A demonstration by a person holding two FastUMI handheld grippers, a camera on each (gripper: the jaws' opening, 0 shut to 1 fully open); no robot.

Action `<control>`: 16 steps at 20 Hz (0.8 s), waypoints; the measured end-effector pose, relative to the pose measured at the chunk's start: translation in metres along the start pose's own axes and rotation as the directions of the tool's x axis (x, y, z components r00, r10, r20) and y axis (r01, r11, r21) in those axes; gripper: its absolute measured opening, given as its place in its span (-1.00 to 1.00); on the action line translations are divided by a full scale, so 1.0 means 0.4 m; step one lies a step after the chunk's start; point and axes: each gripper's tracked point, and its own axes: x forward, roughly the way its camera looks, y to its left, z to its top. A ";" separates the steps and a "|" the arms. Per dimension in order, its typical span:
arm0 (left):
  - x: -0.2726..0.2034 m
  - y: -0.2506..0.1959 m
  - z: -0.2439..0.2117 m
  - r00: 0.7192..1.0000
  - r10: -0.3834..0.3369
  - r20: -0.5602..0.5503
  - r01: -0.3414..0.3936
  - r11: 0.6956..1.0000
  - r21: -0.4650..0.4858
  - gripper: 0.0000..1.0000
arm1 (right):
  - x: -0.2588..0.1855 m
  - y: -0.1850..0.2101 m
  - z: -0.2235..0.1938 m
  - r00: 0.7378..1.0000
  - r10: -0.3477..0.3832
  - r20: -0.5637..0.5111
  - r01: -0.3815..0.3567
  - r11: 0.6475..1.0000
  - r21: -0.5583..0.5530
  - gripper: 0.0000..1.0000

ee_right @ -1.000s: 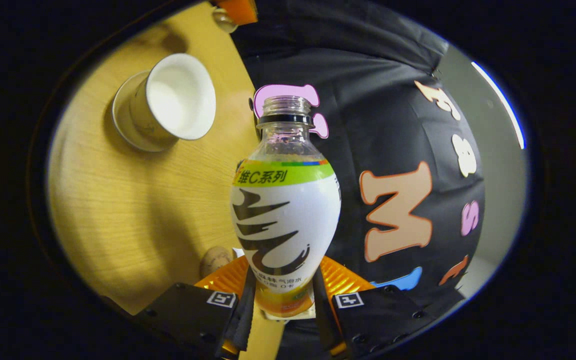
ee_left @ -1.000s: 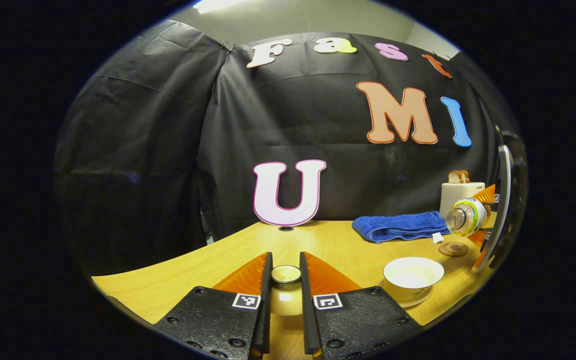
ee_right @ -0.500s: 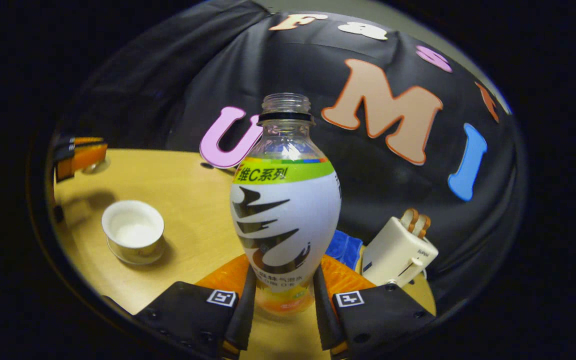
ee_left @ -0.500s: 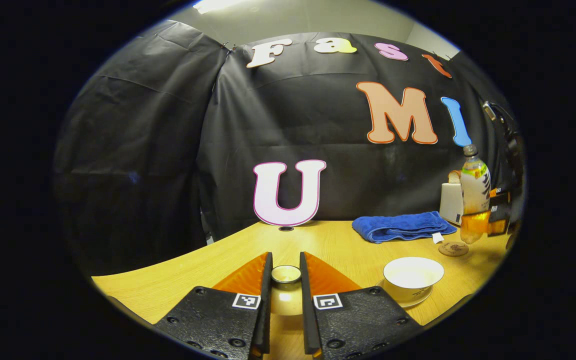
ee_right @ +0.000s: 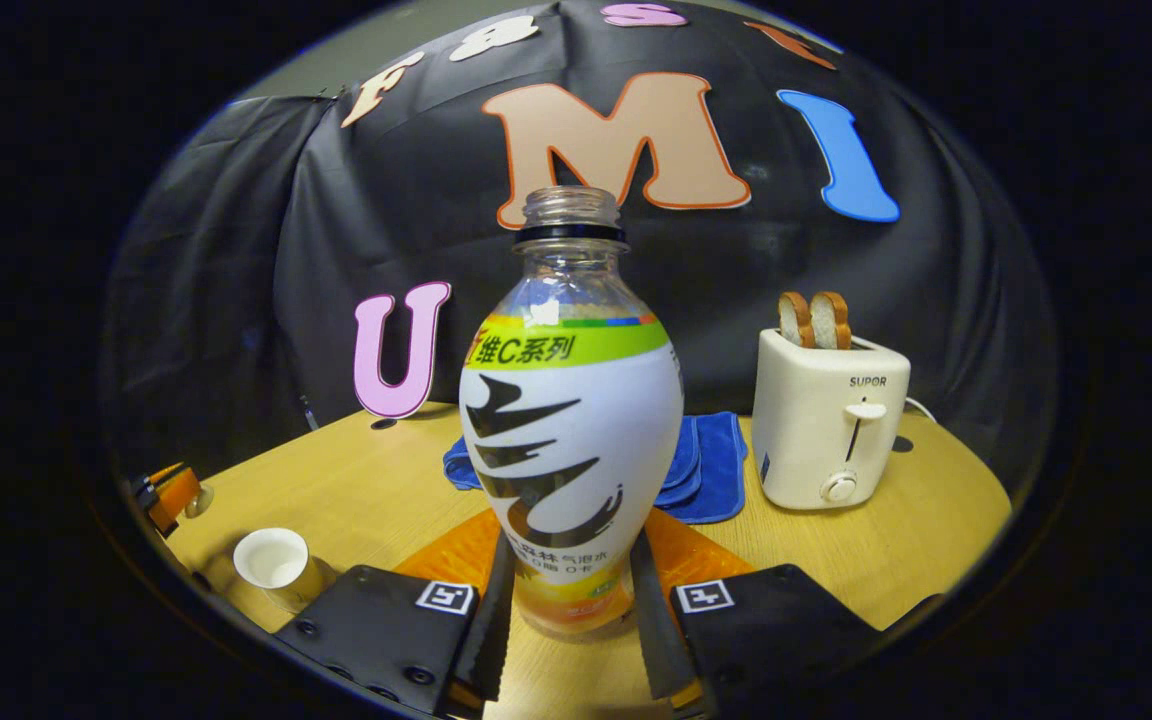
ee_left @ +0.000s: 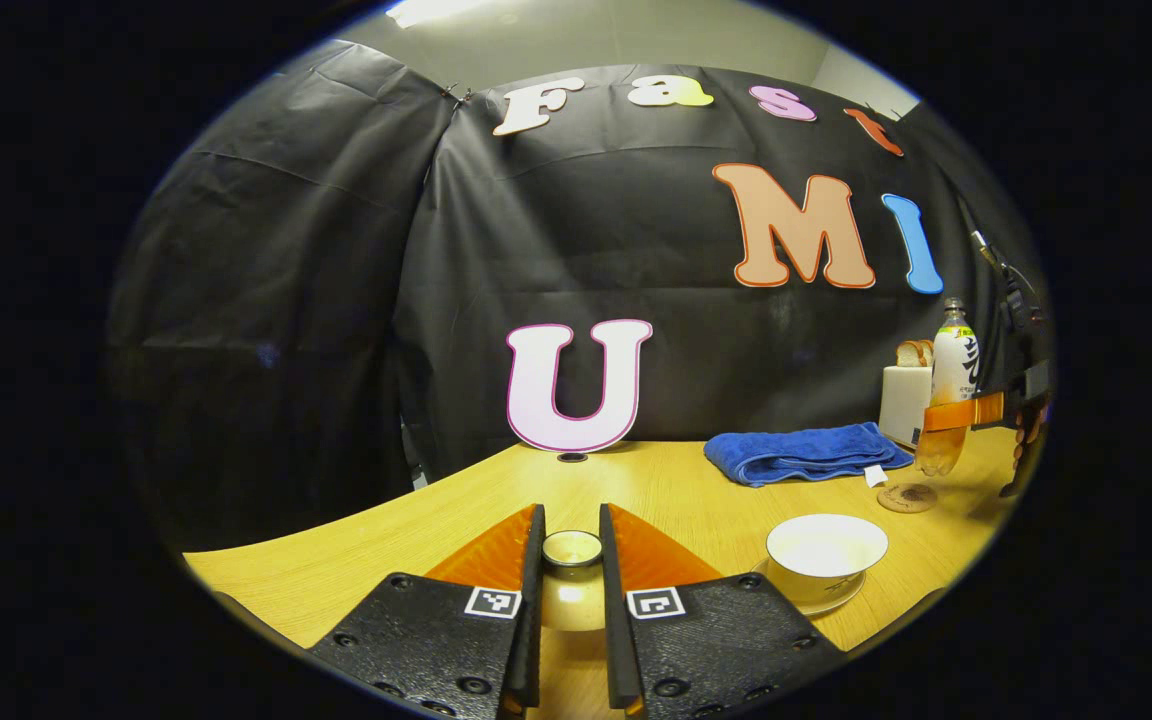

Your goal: Open the teacup lid with one hand, grasp the water bottle and pour water into the teacup with the other hand; after pouring, place the water bottle on the coaster and then close the teacup lid.

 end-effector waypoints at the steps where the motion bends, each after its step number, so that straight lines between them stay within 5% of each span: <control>1: 0.000 -0.001 0.001 1.000 0.000 0.000 0.000 1.000 0.000 -0.53 | 0.011 -0.008 -0.007 1.000 -0.002 -0.002 0.002 1.000 0.021 0.15; 16: -0.001 0.001 0.000 1.000 0.000 0.000 0.000 1.000 0.000 -0.53 | 0.075 -0.034 -0.065 0.999 -0.040 -0.030 0.038 0.997 -0.064 0.34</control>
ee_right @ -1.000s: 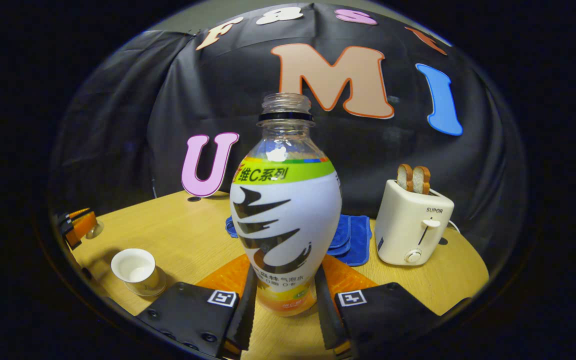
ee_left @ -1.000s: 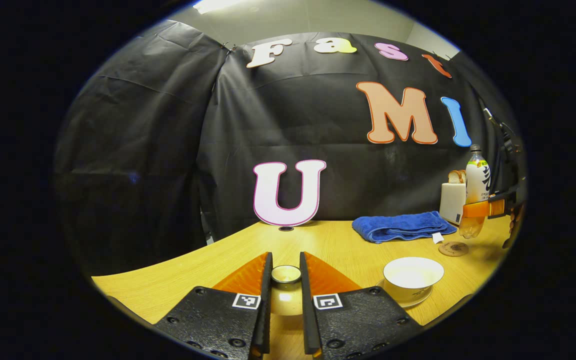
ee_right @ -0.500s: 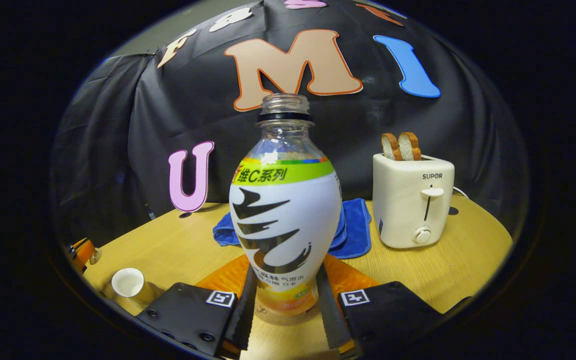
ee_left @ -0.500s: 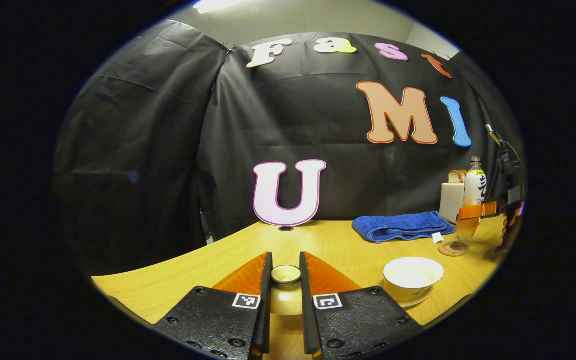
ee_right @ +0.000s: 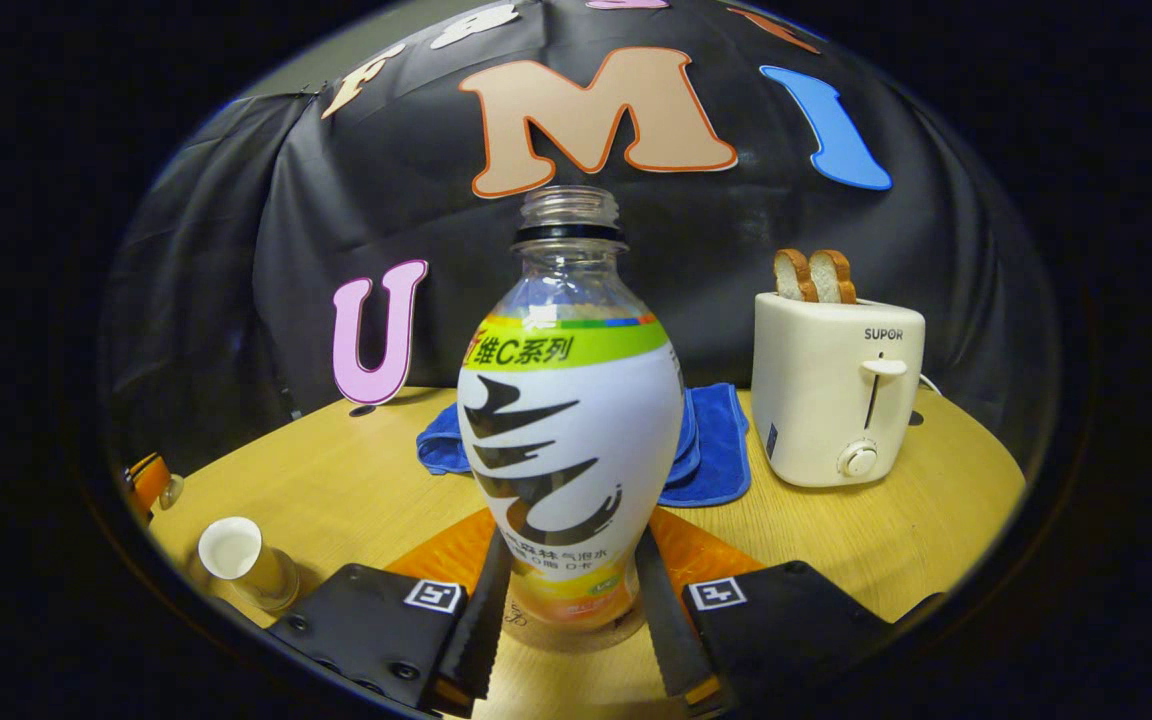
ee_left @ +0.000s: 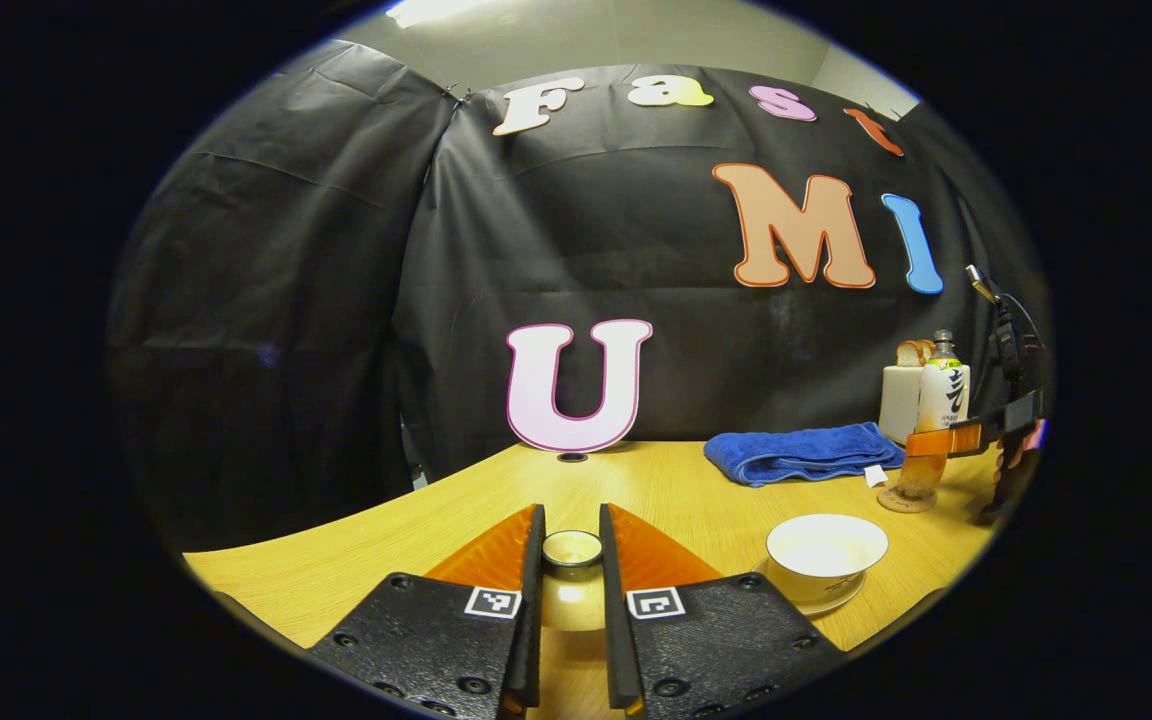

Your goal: Open the teacup lid with one hand, grasp the water bottle and pour water into the teacup with the other hand; after pouring, place the water bottle on the coaster and then close the teacup lid.

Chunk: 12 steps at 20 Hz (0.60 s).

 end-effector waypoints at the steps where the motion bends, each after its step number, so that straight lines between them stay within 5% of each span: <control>1: 0.001 0.000 0.001 1.000 0.000 0.000 0.000 1.000 0.000 -0.53 | -0.001 0.002 0.003 1.000 -0.004 0.005 0.004 1.000 -0.022 0.34; 12: -0.002 0.001 0.001 1.000 -0.001 0.000 0.001 1.000 0.000 -0.53 | -0.001 0.016 -0.013 1.000 0.004 0.005 -0.004 0.998 -0.061 0.49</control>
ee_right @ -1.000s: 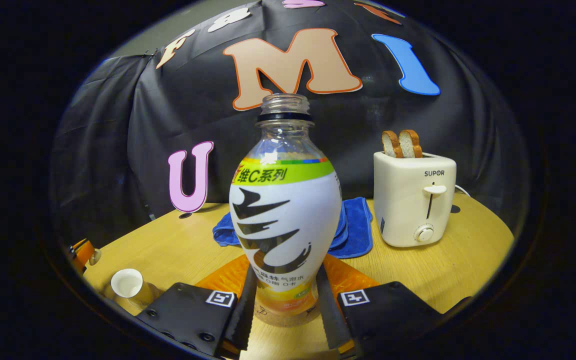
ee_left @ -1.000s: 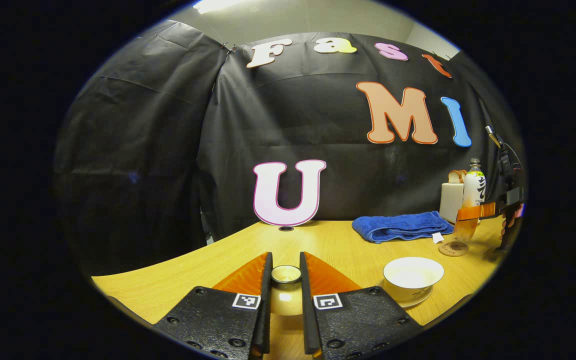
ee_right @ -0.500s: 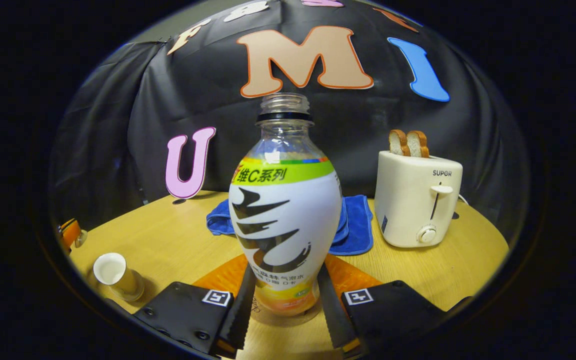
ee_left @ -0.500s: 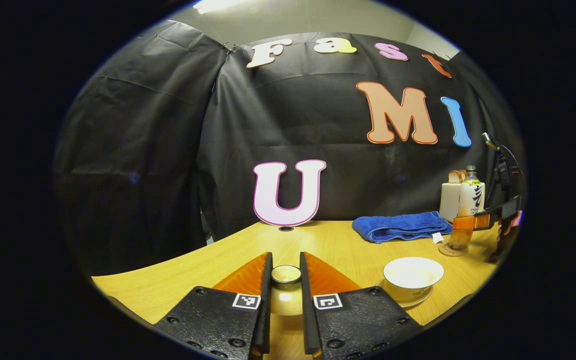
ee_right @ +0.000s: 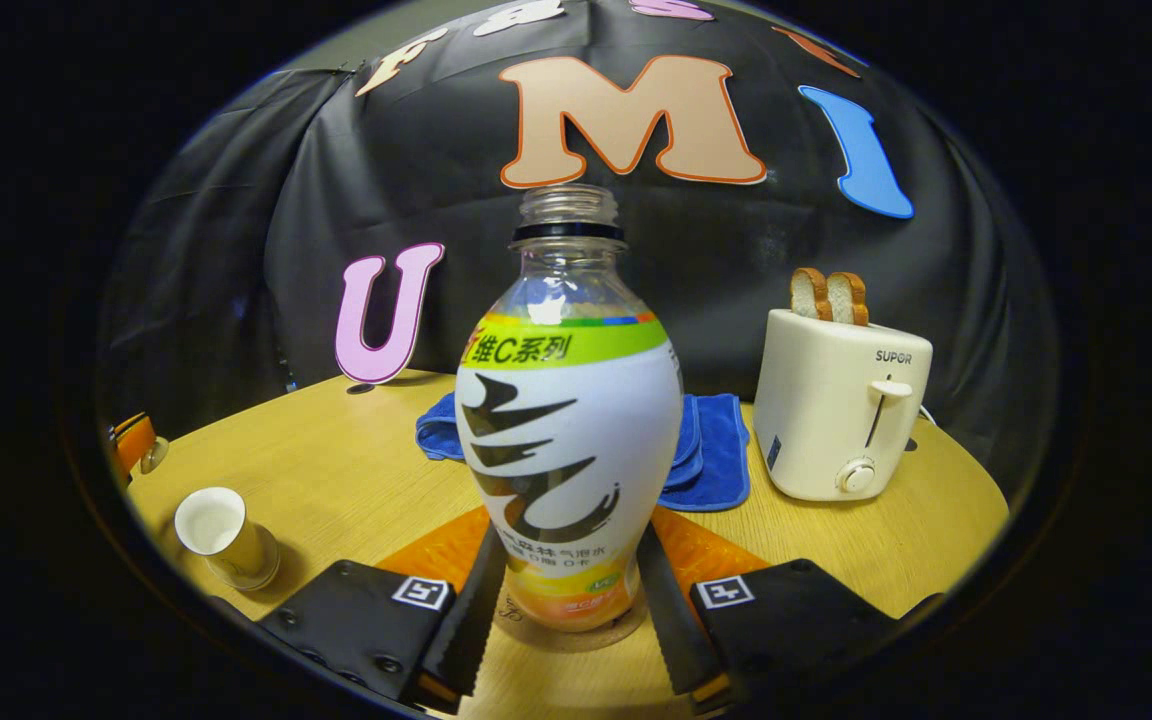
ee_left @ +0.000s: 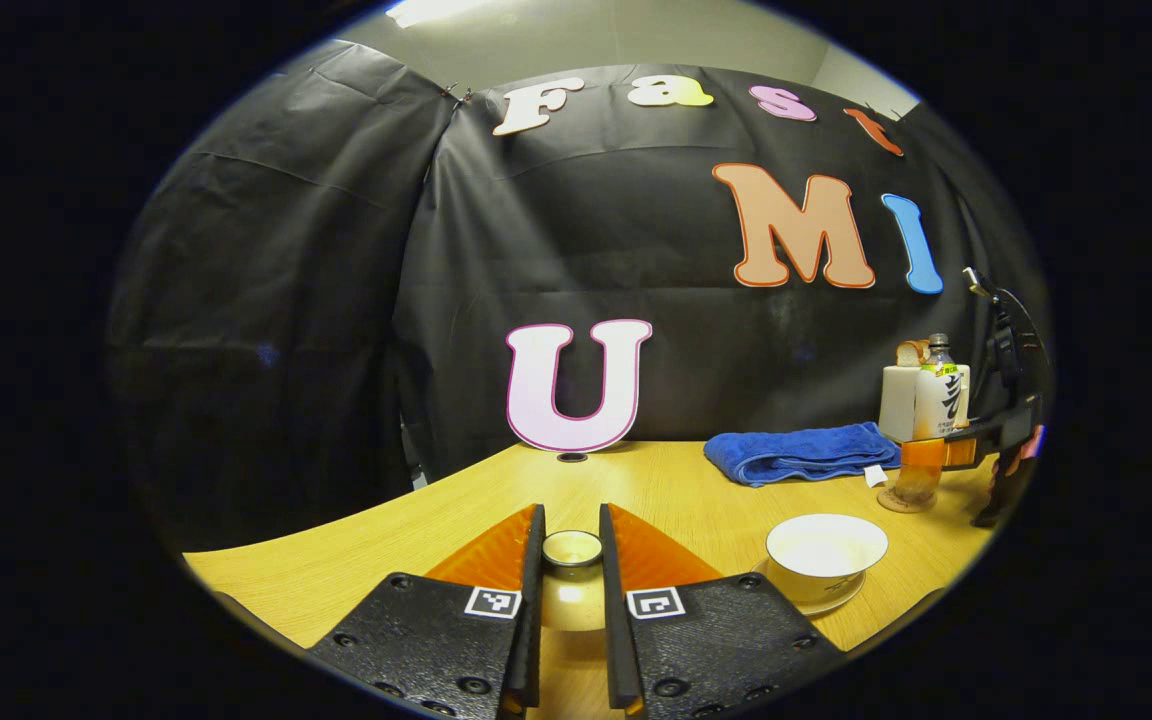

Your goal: Open the teacup lid with one hand, grasp the water bottle and pour water into the teacup with the other hand; after pouring, place the water bottle on the coaster and then close the teacup lid.

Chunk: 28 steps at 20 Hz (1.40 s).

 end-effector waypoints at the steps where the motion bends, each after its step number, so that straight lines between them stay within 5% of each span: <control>1: 0.001 0.000 0.000 1.000 0.000 0.000 0.000 1.000 0.000 -0.53 | -0.002 0.002 -0.004 1.000 0.001 0.001 -0.001 1.000 -0.002 0.51; 7: 0.001 0.001 0.000 1.000 0.000 0.000 0.000 1.000 0.000 -0.53 | -0.008 0.006 -0.014 1.000 0.004 0.019 -0.004 1.000 -0.002 1.00; 23: 0.002 -0.008 -0.001 0.999 -0.033 -0.002 0.033 0.999 -0.003 -0.53 | -0.072 -0.002 -0.018 0.997 0.014 0.070 -0.014 1.000 0.000 0.94; 28: 0.028 -0.089 0.003 0.989 -0.147 0.000 0.147 0.989 -0.007 -0.52 | -0.121 -0.020 -0.020 0.995 0.000 0.102 -0.001 1.000 0.007 1.00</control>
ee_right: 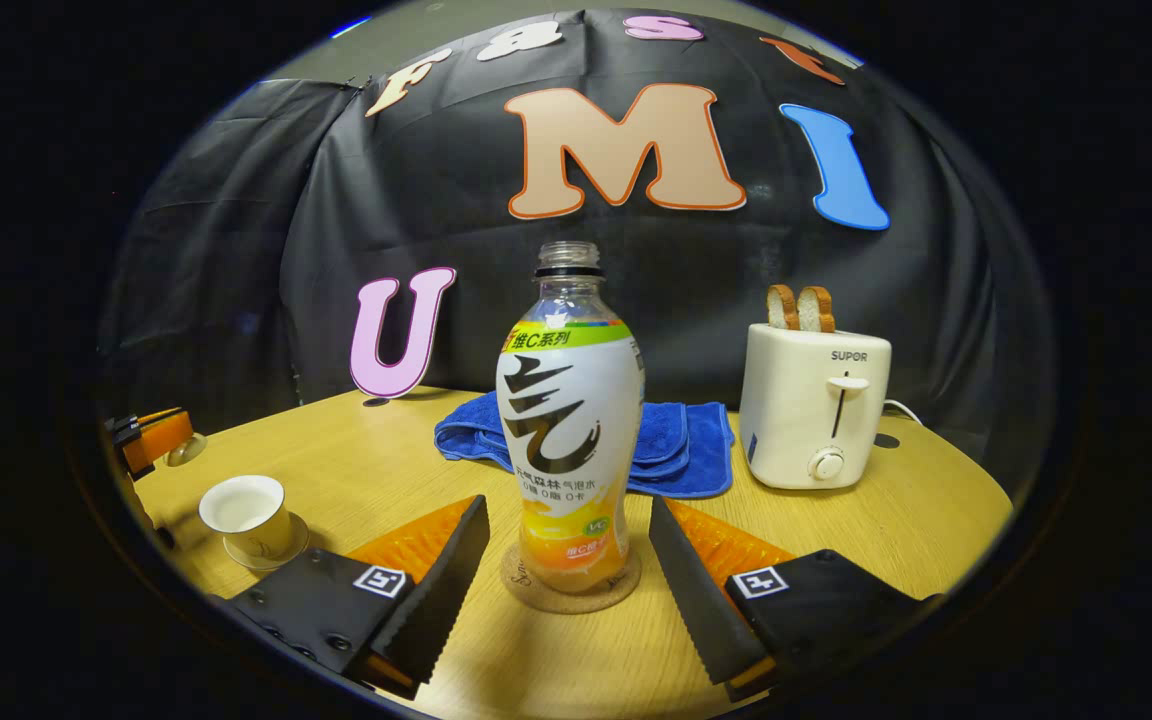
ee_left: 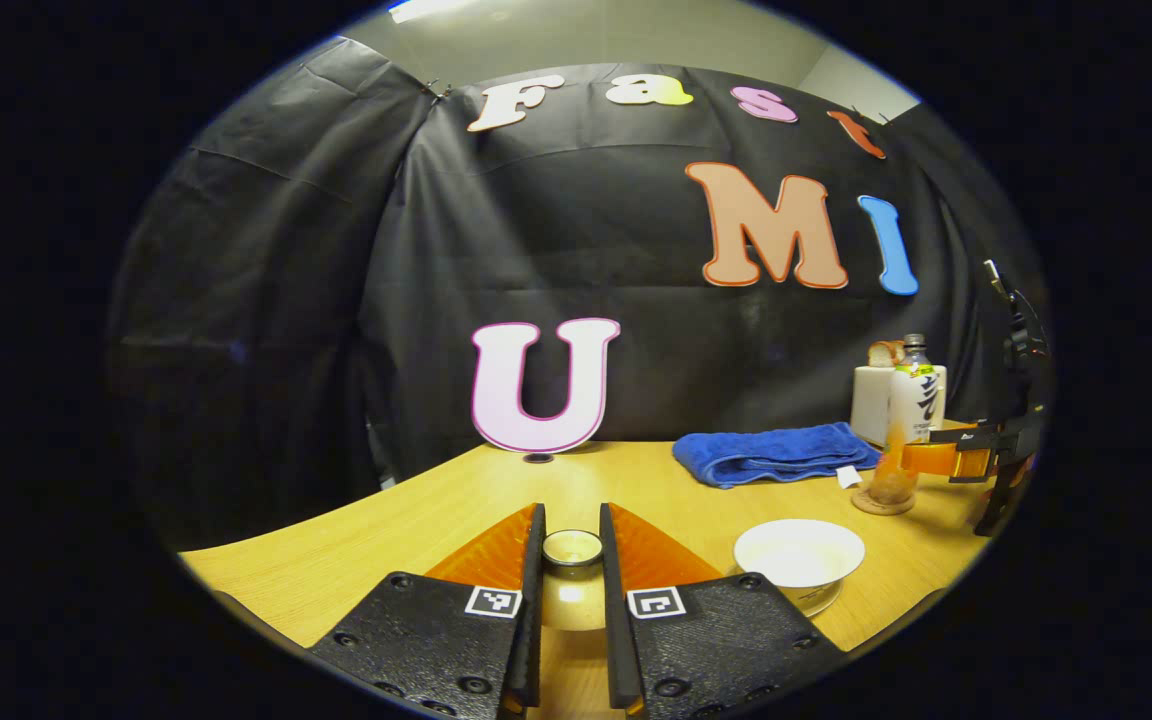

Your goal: Open the teacup lid with one hand, grasp the water bottle and pour water into the teacup with the other hand; after pouring, place the water bottle on the coaster and then close the teacup lid.

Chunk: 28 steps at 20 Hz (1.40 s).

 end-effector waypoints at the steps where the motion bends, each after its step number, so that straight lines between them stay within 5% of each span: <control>1: 0.006 -0.025 0.002 0.999 -0.044 0.001 0.044 0.999 0.001 -0.52 | -0.015 -0.005 0.002 1.000 -0.005 0.011 0.005 1.000 0.001 1.00; 7: 0.042 -0.151 -0.001 0.962 -0.272 0.002 0.272 0.962 -0.002 -0.54 | -0.115 -0.031 0.010 0.997 -0.013 0.073 0.013 1.000 0.002 1.00; 17: 0.013 -0.304 0.003 0.837 -0.548 0.008 0.548 0.837 -0.005 -0.53 | -0.245 -0.093 0.035 0.978 -0.077 0.195 0.075 0.997 0.020 0.93; 21: 0.013 -0.330 -0.015 0.812 -0.583 -0.032 0.584 0.812 0.007 -0.53 | -0.267 -0.109 0.030 0.977 -0.088 0.195 0.085 0.996 0.021 1.00; 28: 0.023 -0.342 -0.050 0.807 -0.578 -0.125 0.585 0.810 0.033 -0.53 | -0.307 -0.168 0.026 0.963 -0.183 0.200 0.179 0.983 0.038 0.93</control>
